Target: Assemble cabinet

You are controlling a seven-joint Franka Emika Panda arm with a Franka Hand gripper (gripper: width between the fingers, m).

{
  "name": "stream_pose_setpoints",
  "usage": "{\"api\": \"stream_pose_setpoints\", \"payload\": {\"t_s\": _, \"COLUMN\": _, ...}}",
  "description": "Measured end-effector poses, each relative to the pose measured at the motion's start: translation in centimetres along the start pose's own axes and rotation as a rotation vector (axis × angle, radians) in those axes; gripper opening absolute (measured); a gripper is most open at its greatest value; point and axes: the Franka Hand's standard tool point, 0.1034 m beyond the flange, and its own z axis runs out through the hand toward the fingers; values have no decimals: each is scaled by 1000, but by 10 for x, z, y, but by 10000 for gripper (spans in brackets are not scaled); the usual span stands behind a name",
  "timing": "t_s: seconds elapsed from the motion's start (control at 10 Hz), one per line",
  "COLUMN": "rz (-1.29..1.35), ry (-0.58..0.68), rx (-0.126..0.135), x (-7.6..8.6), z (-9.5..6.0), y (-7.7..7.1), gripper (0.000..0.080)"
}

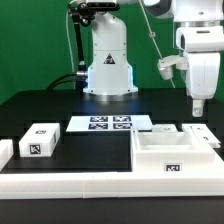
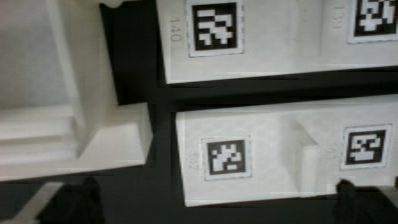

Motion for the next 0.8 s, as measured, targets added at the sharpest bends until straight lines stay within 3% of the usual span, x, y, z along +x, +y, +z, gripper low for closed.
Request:
{"api": "stream_pose_setpoints", "payload": {"t_s": 0.3, "rz": 11, "ry": 1, "rx": 2, "x": 0, "z": 2, "y": -1, "gripper": 649}}
{"api": "stream_pose_setpoints", "payload": {"t_s": 0.6, "rz": 36, "ry": 34, "rx": 3, "x": 25, "z": 22, "y": -23, "gripper": 649}}
{"api": "stream_pose_setpoints", "payload": {"t_s": 0.8, "rz": 33, "ry": 59, "rx": -15, "x": 30, "z": 31, "y": -30, "gripper": 649}}
